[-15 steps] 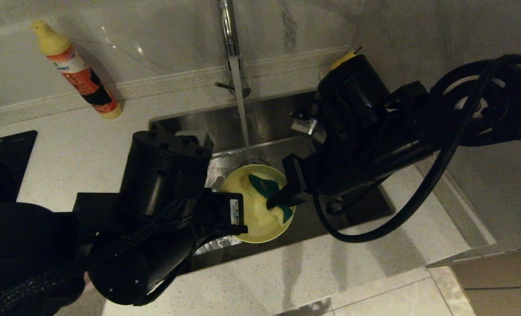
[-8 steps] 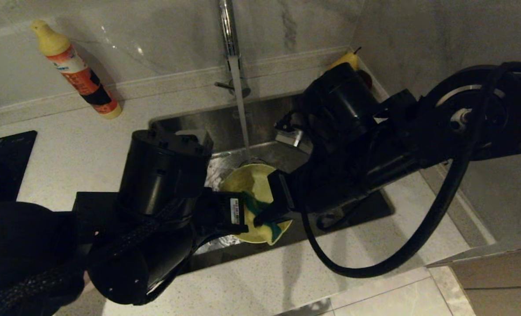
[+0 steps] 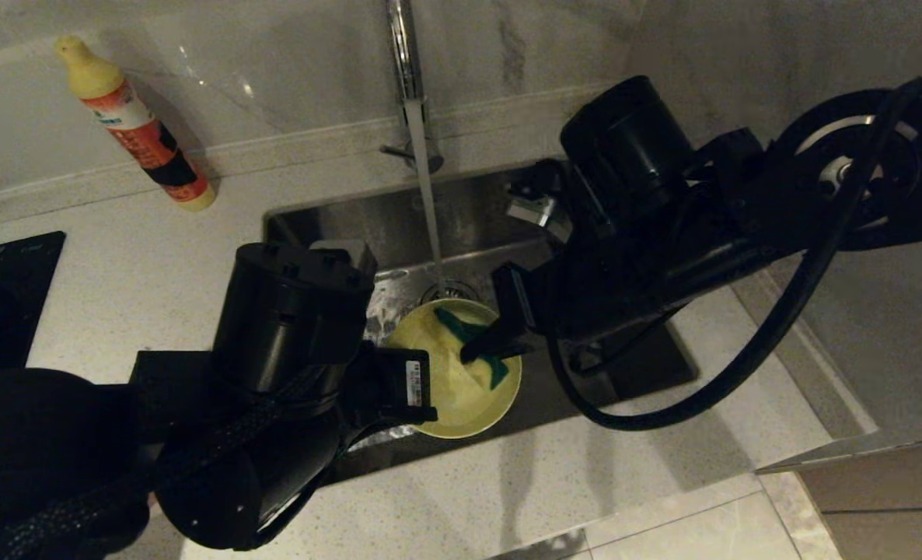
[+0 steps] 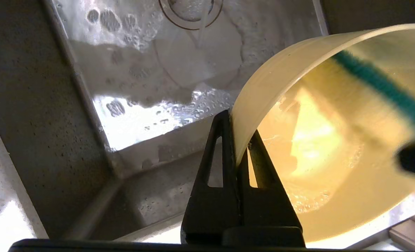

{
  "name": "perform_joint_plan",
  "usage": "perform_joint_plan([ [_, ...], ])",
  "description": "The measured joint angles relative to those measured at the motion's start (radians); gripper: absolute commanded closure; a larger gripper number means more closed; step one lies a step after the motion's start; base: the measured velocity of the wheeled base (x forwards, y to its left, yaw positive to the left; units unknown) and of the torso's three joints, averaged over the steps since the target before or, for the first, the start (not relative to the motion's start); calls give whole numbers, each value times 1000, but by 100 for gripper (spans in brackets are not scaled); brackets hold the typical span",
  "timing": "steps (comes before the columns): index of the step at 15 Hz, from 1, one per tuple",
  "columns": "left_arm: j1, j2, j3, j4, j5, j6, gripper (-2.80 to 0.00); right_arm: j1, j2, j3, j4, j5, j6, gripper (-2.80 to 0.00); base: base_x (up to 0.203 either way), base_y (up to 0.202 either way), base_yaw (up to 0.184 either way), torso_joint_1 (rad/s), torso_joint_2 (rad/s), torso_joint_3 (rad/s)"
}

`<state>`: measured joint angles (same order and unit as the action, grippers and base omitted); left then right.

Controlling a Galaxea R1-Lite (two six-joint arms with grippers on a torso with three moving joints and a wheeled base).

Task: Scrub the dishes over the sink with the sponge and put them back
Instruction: Wipe the bowl

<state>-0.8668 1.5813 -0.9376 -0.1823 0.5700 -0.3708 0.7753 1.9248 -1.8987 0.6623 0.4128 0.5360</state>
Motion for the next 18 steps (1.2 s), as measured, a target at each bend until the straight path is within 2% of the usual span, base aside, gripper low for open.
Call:
perform_joint_plan([
  [6, 8, -2, 1, -2, 3, 0, 0, -12, -41, 93, 53, 0, -7, 0, 0, 0, 0, 0, 0, 0],
  [9, 10, 2, -3, -49, 5, 2, 0, -1, -38, 123, 51, 5, -8, 0, 0, 0, 0, 0, 0, 0],
  [13, 11, 9, -8, -60, 5, 2, 0, 47, -7, 113, -6, 3, -4, 0, 0, 0, 0, 0, 0, 0],
  [18, 11, 14, -5, -60, 3, 1, 0, 57, 9, 52, -11, 0, 1, 0, 0, 0, 0, 0, 0, 0],
])
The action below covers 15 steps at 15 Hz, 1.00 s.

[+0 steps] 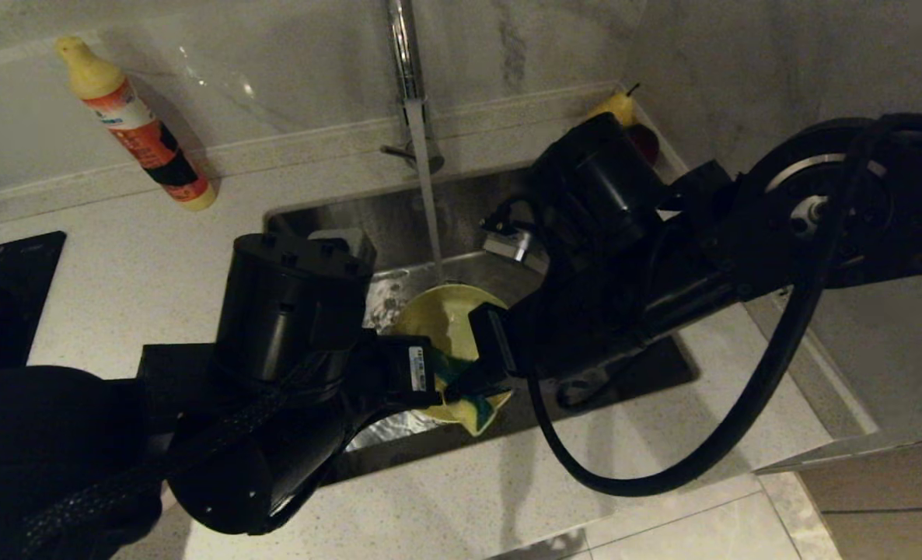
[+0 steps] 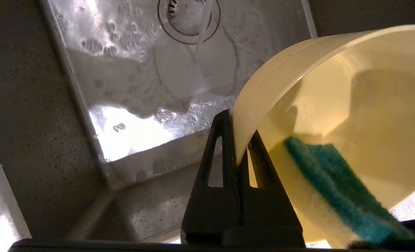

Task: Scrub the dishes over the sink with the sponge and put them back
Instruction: Wipe the bowl

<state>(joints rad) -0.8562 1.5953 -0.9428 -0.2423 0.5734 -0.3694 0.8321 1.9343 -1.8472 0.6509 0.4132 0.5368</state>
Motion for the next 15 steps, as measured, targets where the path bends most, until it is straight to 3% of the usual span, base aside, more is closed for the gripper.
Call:
perform_joint_plan([
  [9, 4, -2, 10, 0, 1, -3, 0, -102, -66, -18, 47, 0, -4, 0, 0, 0, 0, 0, 0, 0],
  [15, 80, 2, 10, -4, -11, -16, 0, -93, -173, -10, 77, 6, -9, 0, 0, 0, 0, 0, 0, 0],
])
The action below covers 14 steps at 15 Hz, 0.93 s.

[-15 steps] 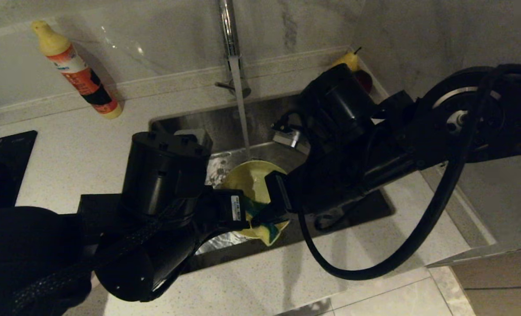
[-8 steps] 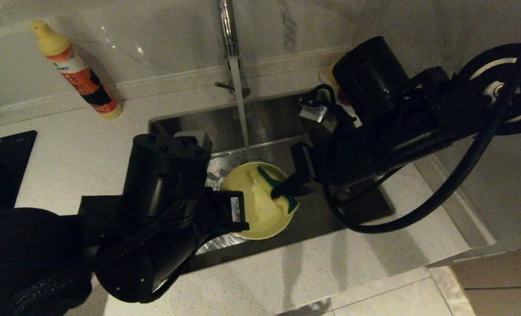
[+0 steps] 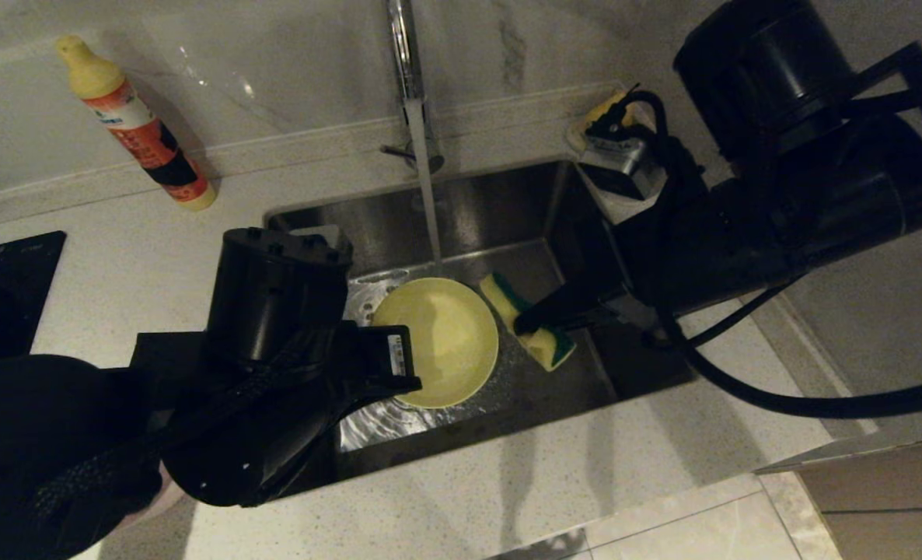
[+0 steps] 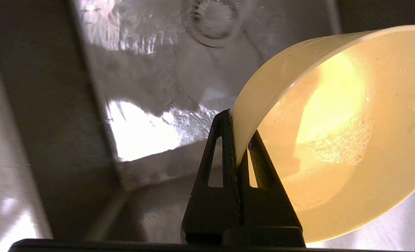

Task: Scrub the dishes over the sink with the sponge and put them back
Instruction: Wipe the bowl

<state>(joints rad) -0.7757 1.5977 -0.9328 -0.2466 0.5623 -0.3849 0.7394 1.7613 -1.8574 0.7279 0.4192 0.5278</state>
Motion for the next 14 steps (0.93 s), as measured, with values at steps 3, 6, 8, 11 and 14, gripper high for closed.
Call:
perform_joint_plan([
  [3, 90, 12, -1, 9, -54, -43, 0, -6, -72, -1, 2, 1, 4, 0, 0, 0, 0, 0, 0, 0],
  [6, 189, 43, 13, 20, -101, -105, 0, -19, -164, 26, 3, 1, 6, 0, 0, 0, 0, 0, 0, 0],
  [8, 255, 74, 10, 21, -127, -130, 0, -40, -223, 59, 3, 2, 8, 0, 0, 0, 0, 0, 0, 0],
  [11, 346, 138, -43, 24, -178, -181, 0, -57, -297, 119, 1, 2, 7, 0, 0, 0, 0, 0, 0, 0],
  [14, 395, 194, -137, 86, -264, -252, 0, -76, -353, 204, -5, 15, 7, 0, 0, 0, 0, 0, 0, 0],
])
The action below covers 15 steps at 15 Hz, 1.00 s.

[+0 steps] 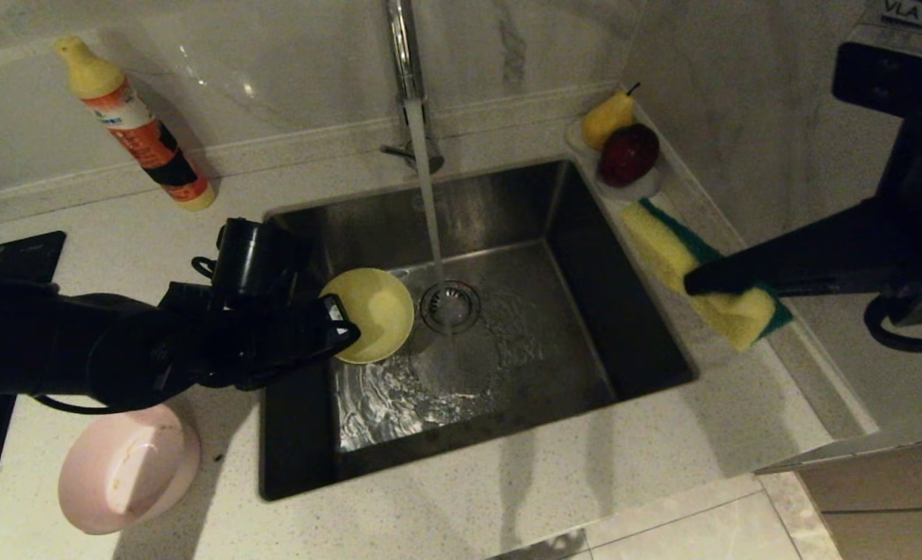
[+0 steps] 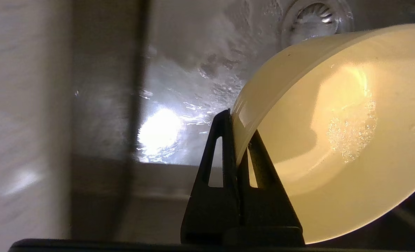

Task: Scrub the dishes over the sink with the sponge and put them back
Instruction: Wipe the bowl, then rinse the bowl

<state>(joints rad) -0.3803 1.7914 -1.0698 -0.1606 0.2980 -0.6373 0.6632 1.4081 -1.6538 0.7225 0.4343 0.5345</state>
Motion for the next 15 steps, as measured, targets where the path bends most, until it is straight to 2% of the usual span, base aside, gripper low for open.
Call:
perform_joint_plan([
  [2, 8, 31, -78, 52, -58, -37, 0, -6, -38, 78, -17, 12, -1, 0, 0, 0, 0, 0, 0, 0],
  [5, 9, 85, -209, 142, -88, -67, 0, -13, -69, 142, -31, 14, 1, 0, 0, 0, 0, 0, 0, 0],
  [8, -3, 131, -284, 195, -138, -79, 0, -20, -83, 180, -34, 16, 1, 0, 0, 0, 0, 0, 0, 0],
  [15, -31, 189, -344, 201, -138, -77, 0, -28, -89, 262, -103, 20, 1, 0, 0, 0, 0, 0, 0, 0],
])
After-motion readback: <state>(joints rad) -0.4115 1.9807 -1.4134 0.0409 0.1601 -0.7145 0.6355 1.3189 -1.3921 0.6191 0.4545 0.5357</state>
